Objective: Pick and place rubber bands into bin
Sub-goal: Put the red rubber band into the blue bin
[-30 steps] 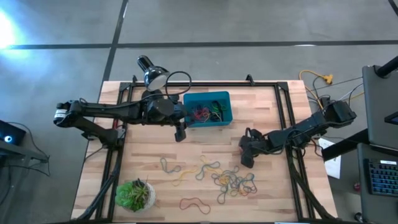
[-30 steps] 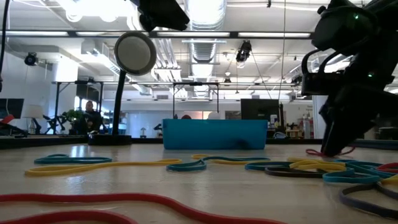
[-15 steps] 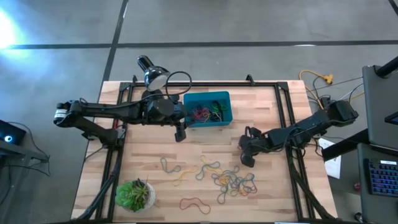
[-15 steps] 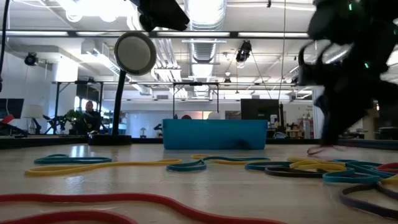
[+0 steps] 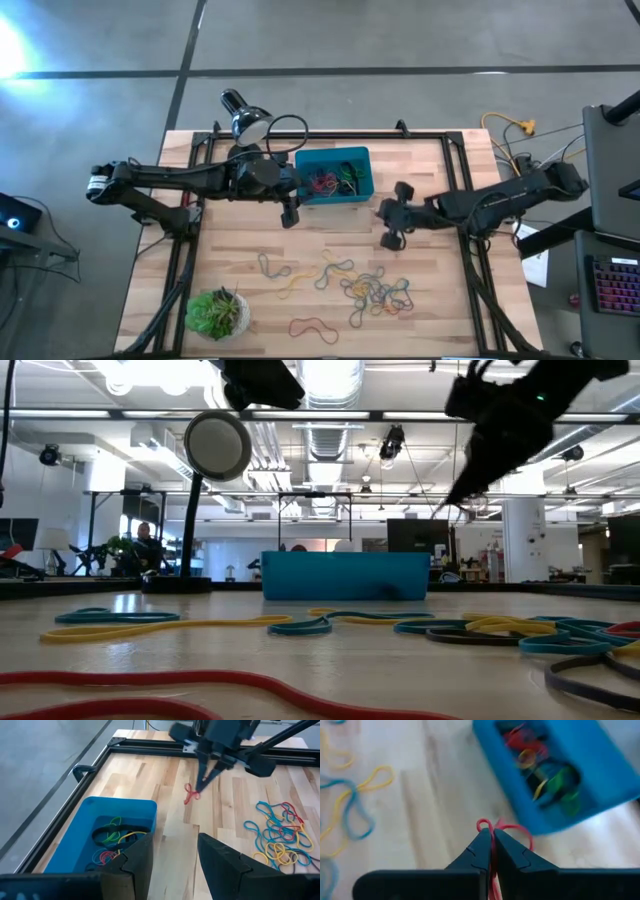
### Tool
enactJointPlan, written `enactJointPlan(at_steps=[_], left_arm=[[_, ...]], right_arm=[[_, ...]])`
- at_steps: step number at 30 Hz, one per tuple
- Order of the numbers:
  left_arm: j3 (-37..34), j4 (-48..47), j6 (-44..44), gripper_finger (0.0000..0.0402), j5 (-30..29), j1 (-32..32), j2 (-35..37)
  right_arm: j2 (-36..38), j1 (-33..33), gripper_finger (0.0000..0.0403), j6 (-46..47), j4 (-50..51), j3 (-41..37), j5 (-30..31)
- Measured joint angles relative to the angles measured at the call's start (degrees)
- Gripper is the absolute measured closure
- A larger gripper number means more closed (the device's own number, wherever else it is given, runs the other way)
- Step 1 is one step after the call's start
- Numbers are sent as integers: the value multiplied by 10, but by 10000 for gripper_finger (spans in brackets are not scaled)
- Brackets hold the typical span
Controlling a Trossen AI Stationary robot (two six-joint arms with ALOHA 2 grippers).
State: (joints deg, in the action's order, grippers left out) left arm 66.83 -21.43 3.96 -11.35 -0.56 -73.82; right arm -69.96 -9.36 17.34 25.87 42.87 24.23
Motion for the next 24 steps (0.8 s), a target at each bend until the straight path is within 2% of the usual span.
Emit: enactJointPlan(at_steps=[6,9,14,18,24], left_arm=[[0,1,1,262,0,0,0],[0,7,1,262,0,0,0],[0,22,2,262,0,0,0],[0,33,1,262,0,0,0],[0,34,2,262,0,0,0]], right_arm=[[-13,98,395,-111,-33,45,2],[-25,160,395,-155,-64,59,-20],[-63,260,395,-190,-115,75,-115],[-115,322,395,-191,-118,100,-190],[-204,354,395,-178,-115,146,-281]])
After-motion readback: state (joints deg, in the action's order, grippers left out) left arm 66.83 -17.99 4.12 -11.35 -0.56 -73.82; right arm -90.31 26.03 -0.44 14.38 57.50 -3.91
